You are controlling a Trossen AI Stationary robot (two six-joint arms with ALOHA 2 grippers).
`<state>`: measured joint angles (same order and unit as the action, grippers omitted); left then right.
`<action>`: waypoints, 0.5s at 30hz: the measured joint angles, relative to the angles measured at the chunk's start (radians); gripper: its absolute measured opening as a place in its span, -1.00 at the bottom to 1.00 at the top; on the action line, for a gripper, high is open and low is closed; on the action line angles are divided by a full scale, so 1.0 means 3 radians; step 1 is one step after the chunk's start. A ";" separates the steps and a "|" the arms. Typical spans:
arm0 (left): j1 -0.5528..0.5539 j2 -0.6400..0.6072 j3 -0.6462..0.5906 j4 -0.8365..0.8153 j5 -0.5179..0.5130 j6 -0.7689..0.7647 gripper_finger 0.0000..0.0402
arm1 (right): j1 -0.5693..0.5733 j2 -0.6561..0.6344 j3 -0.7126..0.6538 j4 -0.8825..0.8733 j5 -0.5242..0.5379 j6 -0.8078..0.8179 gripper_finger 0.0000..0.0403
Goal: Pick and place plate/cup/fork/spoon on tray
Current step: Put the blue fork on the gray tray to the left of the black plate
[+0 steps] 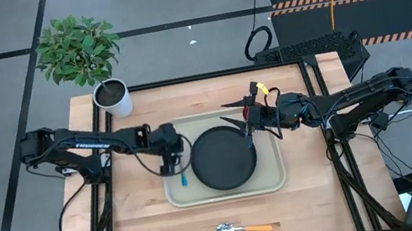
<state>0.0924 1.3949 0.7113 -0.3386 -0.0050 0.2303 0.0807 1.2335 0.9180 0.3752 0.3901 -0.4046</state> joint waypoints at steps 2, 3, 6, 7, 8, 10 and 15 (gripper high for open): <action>-0.0075 0.0015 0.0001 -0.0037 -0.0051 -0.0065 -0.14 | 0.0000 0.0000 0.0000 0.0002 0.0000 0.0008 -0.26; -0.0107 0.0043 0.0004 -0.0040 -0.0062 -0.0100 -0.14 | 0.0000 0.0000 0.0000 0.0001 0.0000 0.0009 -0.26; -0.0157 0.0089 -0.0004 -0.0104 -0.0072 -0.0179 -0.14 | 0.0000 0.0000 0.0000 0.0004 0.0000 0.0009 -0.26; -0.0166 0.0131 0.0003 -0.0042 -0.0070 -0.0188 -0.14 | 0.0000 0.0000 0.0000 0.0006 0.0000 0.0010 -0.26; -0.0173 0.0171 0.0007 -0.0021 -0.0069 -0.0188 -0.14 | 0.0000 0.0000 0.0000 0.0006 0.0000 0.0010 -0.26; -0.0183 0.0257 -0.0004 -0.0055 -0.0069 -0.0188 -0.14 | 0.0000 0.0000 0.0000 0.0012 -0.0001 0.0010 -0.26; -0.0209 0.0466 -0.0003 0.0128 -0.0068 -0.0190 -0.14 | 0.0000 0.0000 0.0000 0.0010 -0.0001 0.0007 -0.26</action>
<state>0.0297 1.5348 0.7105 -0.3002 -0.0254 0.1734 0.0807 1.2335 0.9180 0.3781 0.3897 -0.4024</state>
